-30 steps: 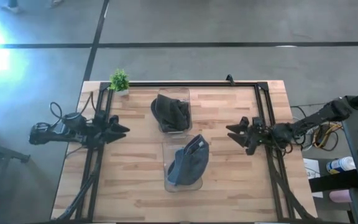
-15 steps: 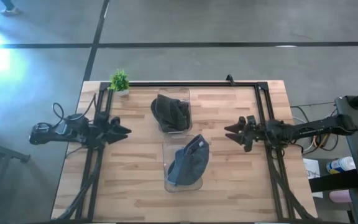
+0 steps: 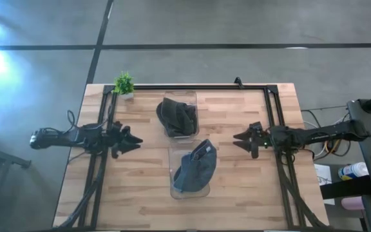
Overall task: Pick & Place hat
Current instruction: Return to Home Position
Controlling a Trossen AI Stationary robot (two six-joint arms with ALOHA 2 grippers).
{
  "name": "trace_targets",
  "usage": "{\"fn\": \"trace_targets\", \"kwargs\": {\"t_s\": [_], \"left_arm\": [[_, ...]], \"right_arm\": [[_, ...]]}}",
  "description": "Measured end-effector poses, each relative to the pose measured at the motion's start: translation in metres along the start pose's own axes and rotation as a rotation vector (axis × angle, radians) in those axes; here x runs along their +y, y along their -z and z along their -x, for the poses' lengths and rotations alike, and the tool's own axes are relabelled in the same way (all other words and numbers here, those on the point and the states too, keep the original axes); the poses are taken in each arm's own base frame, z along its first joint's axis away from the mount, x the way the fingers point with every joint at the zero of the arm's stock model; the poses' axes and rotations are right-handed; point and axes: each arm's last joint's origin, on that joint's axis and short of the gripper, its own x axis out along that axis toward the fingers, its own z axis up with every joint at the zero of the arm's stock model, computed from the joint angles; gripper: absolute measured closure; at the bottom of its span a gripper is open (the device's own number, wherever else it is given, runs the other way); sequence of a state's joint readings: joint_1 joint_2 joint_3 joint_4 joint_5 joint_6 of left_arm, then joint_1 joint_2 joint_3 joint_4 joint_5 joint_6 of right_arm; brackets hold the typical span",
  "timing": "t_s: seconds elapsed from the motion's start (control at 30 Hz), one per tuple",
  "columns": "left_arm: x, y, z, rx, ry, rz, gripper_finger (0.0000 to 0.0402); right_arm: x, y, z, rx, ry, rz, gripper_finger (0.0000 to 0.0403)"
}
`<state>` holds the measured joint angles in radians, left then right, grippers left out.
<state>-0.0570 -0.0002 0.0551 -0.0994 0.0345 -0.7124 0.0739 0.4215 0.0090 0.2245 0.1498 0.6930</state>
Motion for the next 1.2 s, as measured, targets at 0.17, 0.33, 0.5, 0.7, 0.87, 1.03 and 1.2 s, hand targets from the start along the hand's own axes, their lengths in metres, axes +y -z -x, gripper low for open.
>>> {"fn": "trace_targets", "kwargs": {"t_s": [0.17, 0.33, 0.5, 0.7, 0.87, 1.03, 1.2], "left_arm": [[0.002, 0.002, -0.003, -0.055, 0.038, 0.000, 0.0216], [0.003, 0.003, -0.003, -0.060, 0.036, 0.001, 0.0216], [0.003, 0.003, -0.003, -0.060, 0.036, 0.001, 0.0216], [0.003, 0.003, -0.003, -0.059, 0.034, 0.001, 0.0216], [0.003, 0.003, -0.004, -0.058, 0.033, 0.000, 0.0216], [0.003, 0.003, -0.004, -0.058, 0.033, 0.000, 0.0216], [0.003, 0.003, -0.004, -0.058, 0.033, 0.000, 0.0216]], "right_arm": [[-0.001, -0.002, 0.011, -0.021, -0.017, -0.004, 0.0179], [0.002, -0.008, 0.020, -0.097, -0.076, -0.019, 0.0179], [0.005, -0.014, 0.028, -0.181, -0.135, -0.035, 0.0179], [0.004, -0.016, 0.028, -0.203, -0.121, -0.037, 0.0179], [0.004, -0.016, 0.028, -0.203, -0.117, -0.037, 0.0179], [0.003, -0.016, 0.028, -0.200, -0.114, -0.036, 0.0179], [0.003, -0.015, 0.027, -0.192, -0.107, -0.035, 0.0179]]}}
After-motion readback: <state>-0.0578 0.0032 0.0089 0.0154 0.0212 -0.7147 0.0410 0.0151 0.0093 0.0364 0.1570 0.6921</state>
